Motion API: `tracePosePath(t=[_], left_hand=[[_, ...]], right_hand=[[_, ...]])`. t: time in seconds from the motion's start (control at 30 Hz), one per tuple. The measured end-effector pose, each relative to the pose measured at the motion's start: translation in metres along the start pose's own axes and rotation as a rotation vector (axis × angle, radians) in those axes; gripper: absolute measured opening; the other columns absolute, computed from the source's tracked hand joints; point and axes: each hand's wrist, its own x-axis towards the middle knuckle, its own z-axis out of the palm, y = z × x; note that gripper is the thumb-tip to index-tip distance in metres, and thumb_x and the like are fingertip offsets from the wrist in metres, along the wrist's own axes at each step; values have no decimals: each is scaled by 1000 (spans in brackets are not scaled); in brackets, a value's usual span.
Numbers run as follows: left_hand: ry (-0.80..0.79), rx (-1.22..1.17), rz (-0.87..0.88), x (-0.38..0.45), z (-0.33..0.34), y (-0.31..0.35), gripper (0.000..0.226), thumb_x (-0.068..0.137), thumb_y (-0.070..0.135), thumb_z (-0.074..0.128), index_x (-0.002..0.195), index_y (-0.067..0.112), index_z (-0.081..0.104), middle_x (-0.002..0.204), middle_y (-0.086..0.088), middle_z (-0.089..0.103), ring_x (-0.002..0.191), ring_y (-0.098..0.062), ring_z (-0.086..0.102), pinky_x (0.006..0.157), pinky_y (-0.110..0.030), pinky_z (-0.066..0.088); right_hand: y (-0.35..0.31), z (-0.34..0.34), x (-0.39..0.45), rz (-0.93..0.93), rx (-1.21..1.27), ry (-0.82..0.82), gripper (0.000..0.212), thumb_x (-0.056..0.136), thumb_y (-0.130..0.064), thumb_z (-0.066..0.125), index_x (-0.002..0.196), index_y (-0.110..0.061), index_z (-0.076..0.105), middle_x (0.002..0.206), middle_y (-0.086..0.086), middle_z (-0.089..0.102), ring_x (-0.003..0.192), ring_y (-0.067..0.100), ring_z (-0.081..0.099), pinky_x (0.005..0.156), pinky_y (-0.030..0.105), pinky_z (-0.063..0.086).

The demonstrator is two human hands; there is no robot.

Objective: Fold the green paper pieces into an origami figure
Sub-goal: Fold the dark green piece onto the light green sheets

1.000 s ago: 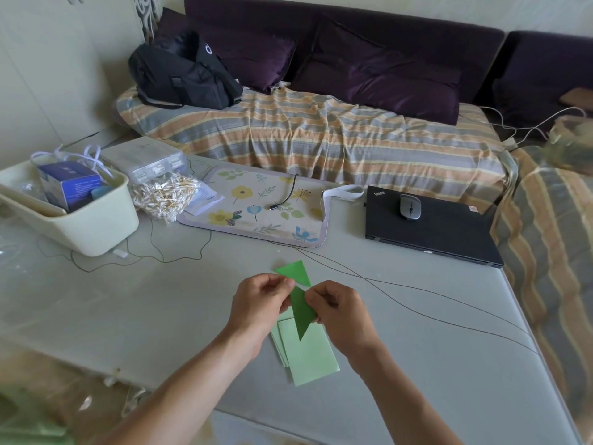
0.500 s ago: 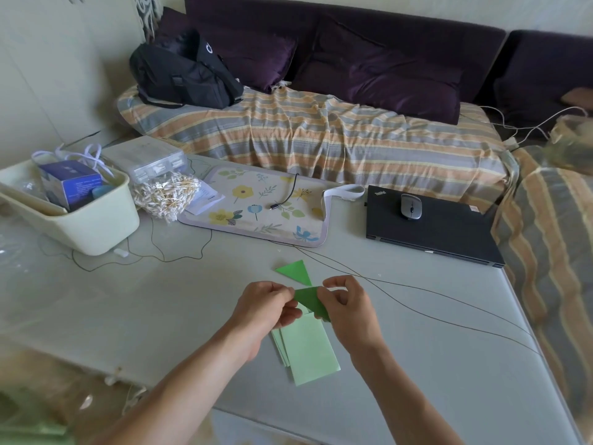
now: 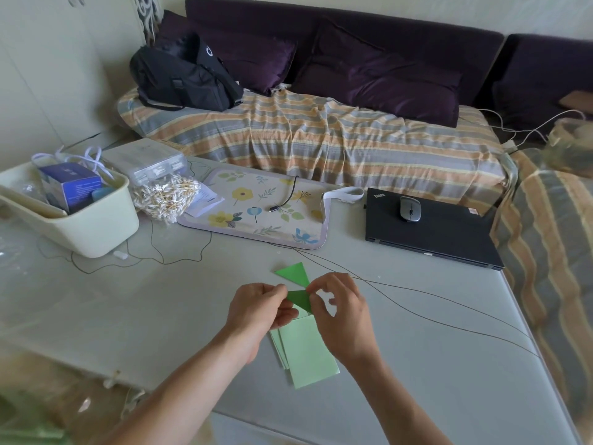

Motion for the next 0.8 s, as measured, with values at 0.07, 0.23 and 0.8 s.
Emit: tracePosePath(t=[0.07, 0.23, 0.8], left_hand=[[10, -3, 7, 1, -1, 0, 18, 92, 6, 57, 95, -8, 67, 83, -23, 76, 67, -27, 76, 61, -28, 63], [20, -9, 42, -2, -3, -1, 10, 93, 4, 59, 100, 5, 65, 81, -21, 75, 73, -33, 77, 64, -31, 63], [-2, 544, 385, -11, -3, -2, 8, 82, 17, 78, 75, 22, 79, 68, 8, 75, 66, -7, 71, 73, -27, 59]], right_hand=[[0, 1, 0, -93, -26, -16, 8, 88, -14, 70, 87, -21, 70, 93, -11, 66, 94, 4, 60, 81, 11, 42], [-2, 3, -2, -128, -22, -54, 7, 82, -16, 76, 83, -21, 72, 82, -12, 70, 78, 4, 64, 73, 8, 45], [2, 0, -1, 85, 27, -93, 9, 84, -8, 73, 79, -16, 73, 77, -7, 71, 77, 6, 64, 68, 8, 45]])
